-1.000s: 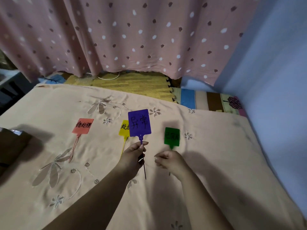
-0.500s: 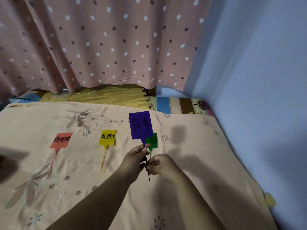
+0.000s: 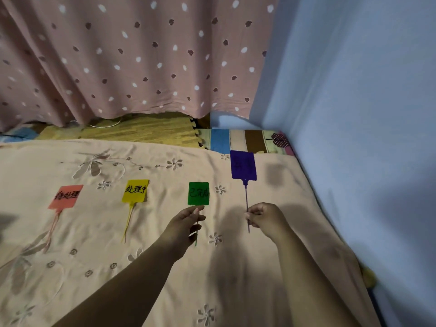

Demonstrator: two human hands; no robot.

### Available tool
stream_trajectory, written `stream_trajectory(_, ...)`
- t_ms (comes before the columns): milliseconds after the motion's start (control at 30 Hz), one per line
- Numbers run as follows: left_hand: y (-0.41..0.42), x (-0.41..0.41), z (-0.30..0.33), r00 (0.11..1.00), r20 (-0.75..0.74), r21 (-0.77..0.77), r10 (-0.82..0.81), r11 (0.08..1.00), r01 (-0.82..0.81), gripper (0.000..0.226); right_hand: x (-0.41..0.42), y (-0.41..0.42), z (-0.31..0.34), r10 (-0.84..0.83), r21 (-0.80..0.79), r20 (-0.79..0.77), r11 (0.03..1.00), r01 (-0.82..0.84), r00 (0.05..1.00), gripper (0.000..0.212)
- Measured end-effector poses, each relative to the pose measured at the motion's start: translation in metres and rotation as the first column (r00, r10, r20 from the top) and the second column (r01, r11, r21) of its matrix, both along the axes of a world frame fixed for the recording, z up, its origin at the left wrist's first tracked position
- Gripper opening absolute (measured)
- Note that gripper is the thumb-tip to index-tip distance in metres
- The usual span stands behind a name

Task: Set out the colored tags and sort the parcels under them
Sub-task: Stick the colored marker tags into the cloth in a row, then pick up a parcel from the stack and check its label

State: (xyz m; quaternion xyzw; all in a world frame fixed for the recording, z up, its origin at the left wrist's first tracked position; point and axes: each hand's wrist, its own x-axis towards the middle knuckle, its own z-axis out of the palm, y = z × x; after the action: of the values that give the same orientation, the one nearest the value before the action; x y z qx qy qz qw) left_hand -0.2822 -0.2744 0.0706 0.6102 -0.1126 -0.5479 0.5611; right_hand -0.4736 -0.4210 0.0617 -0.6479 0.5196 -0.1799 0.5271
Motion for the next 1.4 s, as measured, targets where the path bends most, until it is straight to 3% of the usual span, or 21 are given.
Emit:
stream_trajectory(200,-0.009,0.005,-0.014,1.0,0.006,0.044,0.018,0.999,-0.018,0.019,-0.032,-0.041,-0.041,-0.044,-0.003,-0.168,0.999,0.044,0.985,0.021)
stream_trajectory(500,-0.019,0.013,-0.038,0.998,0.013,0.139,0.058,0.989,-0.06,0.024,-0.045,-0.075,-0.1,-0.042,0.073,-0.355,0.995,0.072,0.934,0.006)
stream_trajectory(967,-0.022,0.02,-0.043,0.998,0.012,0.145,0.056,0.988,-0.057,0.025,-0.052,-0.077,-0.129,-0.073,0.129,-0.437,0.981,0.143,0.897,0.007)
stream_trajectory(1167,-0.005,0.027,-0.035,0.996,0.051,0.098,0.08,0.992,-0.085,0.025,-0.047,-0.055,-0.107,-0.025,0.069,-0.535,0.995,0.073,0.844,0.027)
stream_trajectory(1300,0.009,0.031,-0.025,0.973,0.231,0.119,0.028,0.991,-0.057,0.019,-0.024,-0.027,-0.07,0.027,-0.15,-0.599,0.978,-0.145,0.801,0.029)
stream_trajectory(1400,0.013,0.04,-0.01,0.876,0.479,0.146,-0.066,0.989,-0.005,0.015,0.006,-0.007,-0.034,0.063,-0.329,-0.6,0.889,-0.318,0.797,0.036)
